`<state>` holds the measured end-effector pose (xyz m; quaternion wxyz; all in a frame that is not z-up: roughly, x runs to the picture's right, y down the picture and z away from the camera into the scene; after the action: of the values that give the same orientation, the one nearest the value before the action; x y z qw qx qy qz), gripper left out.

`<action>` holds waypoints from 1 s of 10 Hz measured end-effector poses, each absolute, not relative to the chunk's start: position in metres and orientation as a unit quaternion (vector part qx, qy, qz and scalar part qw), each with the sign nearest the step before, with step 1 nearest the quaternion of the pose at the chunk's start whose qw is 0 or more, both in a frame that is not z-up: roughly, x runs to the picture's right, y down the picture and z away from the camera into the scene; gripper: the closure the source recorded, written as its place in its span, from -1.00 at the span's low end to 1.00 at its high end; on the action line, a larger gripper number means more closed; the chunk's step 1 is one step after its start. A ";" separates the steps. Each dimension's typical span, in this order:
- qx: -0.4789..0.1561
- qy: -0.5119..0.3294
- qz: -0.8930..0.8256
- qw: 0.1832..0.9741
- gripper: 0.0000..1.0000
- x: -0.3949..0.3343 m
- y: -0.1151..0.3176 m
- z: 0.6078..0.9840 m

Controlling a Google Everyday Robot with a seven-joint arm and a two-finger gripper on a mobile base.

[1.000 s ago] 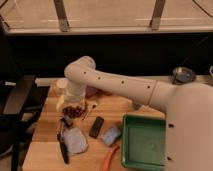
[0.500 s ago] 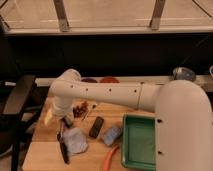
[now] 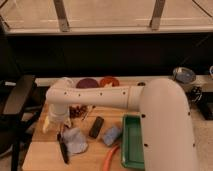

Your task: Place brush in purple bowl

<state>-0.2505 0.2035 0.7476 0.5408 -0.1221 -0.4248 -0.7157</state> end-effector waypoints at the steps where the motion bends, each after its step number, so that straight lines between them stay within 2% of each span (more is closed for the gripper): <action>1: -0.133 -0.426 -0.712 0.542 -0.46 -0.255 0.211 0.754; 6: -0.187 -0.441 -0.677 0.559 -0.45 -0.258 0.247 0.788; 7: -0.194 -0.442 -0.673 0.561 -0.37 -0.257 0.251 0.791; 10: -0.199 -0.432 -0.665 0.576 0.22 -0.254 0.252 0.789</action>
<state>-0.2541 0.2518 0.7894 0.5760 -0.1991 -0.4315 -0.6651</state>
